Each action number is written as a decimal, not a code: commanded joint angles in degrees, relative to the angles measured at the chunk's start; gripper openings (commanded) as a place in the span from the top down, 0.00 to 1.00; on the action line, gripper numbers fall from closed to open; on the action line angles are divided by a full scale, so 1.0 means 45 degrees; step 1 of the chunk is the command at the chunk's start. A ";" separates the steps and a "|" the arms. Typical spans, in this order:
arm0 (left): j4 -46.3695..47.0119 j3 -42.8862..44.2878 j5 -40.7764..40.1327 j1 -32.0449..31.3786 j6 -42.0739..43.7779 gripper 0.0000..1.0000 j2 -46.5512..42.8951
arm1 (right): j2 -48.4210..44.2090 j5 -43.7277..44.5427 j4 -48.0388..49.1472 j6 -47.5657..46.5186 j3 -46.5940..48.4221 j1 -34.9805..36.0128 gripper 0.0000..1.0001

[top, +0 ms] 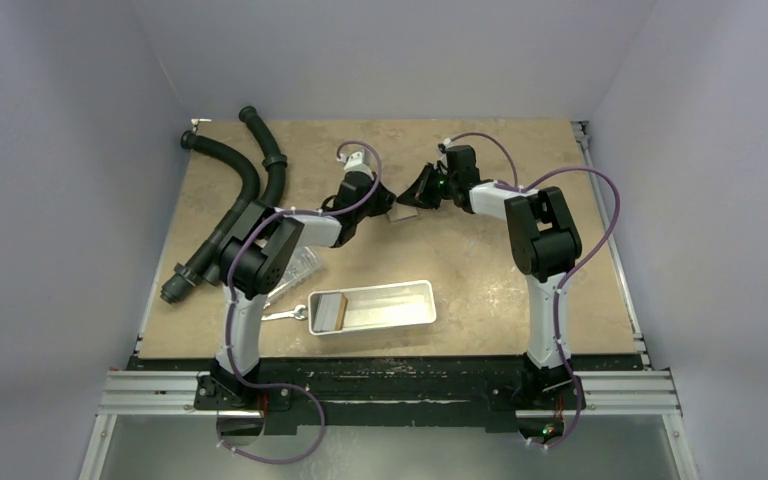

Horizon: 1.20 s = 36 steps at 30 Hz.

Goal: Put the credit cards into the card holder
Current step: Close the card holder at the center of the board.

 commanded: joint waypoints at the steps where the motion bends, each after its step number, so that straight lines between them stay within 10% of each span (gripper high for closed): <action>1: -0.3631 -0.1498 -0.0418 -0.1059 0.0091 1.00 0.1115 | 0.0698 0.1140 -0.1591 -0.0306 -0.0664 0.0429 1.00; 30: -0.2753 -0.2946 -0.3514 -0.3470 -0.0884 1.00 0.1169 | 0.0302 0.0817 -0.1939 -0.0770 -0.0398 0.0409 1.00; 36: -0.4469 -0.1216 -0.0185 -0.1927 -0.0525 0.69 -0.1008 | 0.0048 0.0509 -0.3339 -0.2893 0.1073 0.0371 0.97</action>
